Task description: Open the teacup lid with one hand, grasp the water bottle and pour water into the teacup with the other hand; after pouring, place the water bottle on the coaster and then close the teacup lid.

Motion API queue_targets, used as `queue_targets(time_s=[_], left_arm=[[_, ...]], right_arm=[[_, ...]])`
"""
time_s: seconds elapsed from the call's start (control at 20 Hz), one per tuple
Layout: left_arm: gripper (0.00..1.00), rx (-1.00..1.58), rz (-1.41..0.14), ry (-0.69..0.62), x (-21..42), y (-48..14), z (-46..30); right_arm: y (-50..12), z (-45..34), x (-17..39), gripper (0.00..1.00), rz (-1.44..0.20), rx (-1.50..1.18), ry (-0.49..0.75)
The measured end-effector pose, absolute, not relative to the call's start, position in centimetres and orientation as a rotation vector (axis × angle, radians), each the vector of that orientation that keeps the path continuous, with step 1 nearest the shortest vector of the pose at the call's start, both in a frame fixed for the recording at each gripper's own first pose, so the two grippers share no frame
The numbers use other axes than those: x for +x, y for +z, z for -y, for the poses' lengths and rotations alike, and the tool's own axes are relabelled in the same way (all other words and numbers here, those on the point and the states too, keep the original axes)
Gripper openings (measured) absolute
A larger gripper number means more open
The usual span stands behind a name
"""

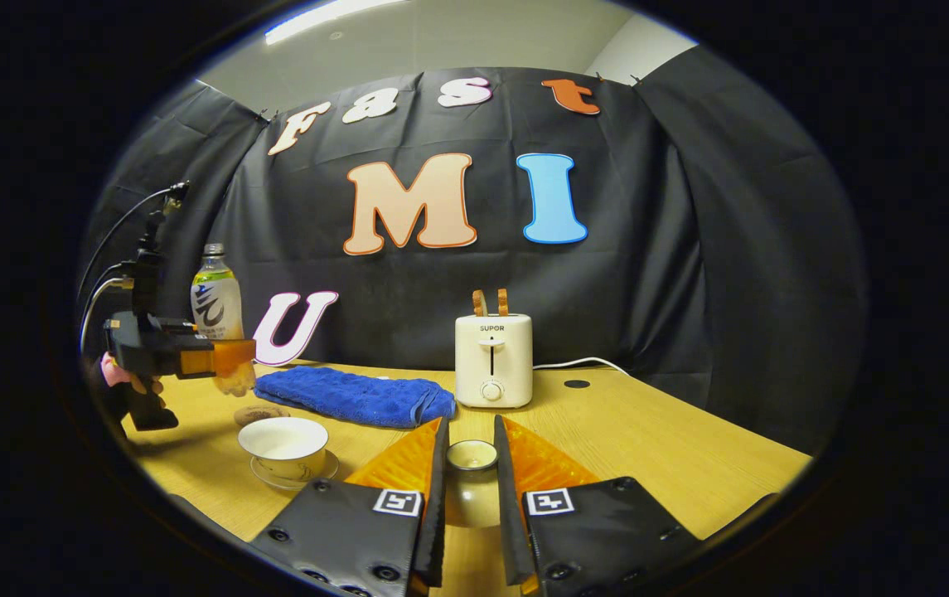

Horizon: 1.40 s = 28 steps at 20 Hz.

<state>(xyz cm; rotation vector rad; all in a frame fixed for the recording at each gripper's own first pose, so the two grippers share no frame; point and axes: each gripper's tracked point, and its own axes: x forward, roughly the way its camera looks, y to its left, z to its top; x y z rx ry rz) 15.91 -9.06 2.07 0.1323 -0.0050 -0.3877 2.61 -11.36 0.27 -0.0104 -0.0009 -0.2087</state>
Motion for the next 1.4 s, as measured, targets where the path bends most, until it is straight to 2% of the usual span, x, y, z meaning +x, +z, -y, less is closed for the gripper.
queue_targets(time_s=[0.5,1.0,1.25,1.3,1.35,1.4], left_arm=[[0.52,0.059,-0.116,-0.397,18.6,-2.8,9.0],[0.54,0.078,-0.161,-0.4,18.8,-4.0,8.9],[0.69,0.074,-0.156,-0.398,18.8,-3.8,8.9],[0.74,0.073,-0.154,-0.398,18.8,-3.8,8.9],[0.88,0.07,-0.154,-0.401,18.7,-3.7,9.0],[0.91,0.069,-0.153,-0.401,18.7,-3.8,9.0]], right_arm=[[0.2,11.3,2.7,0.31,-0.001,-0.01,-0.204],[0.1,11.2,2.8,0.31,0.001,-0.01,-0.204],[0.1,11.2,2.8,0.31,0.001,-0.01,-0.205],[0.1,11.2,2.8,0.31,0.001,-0.01,-0.205],[0.1,11.2,2.8,0.31,0.001,-0.01,-0.205],[0.1,11.2,2.7,0.31,0.001,-0.01,-0.205]])
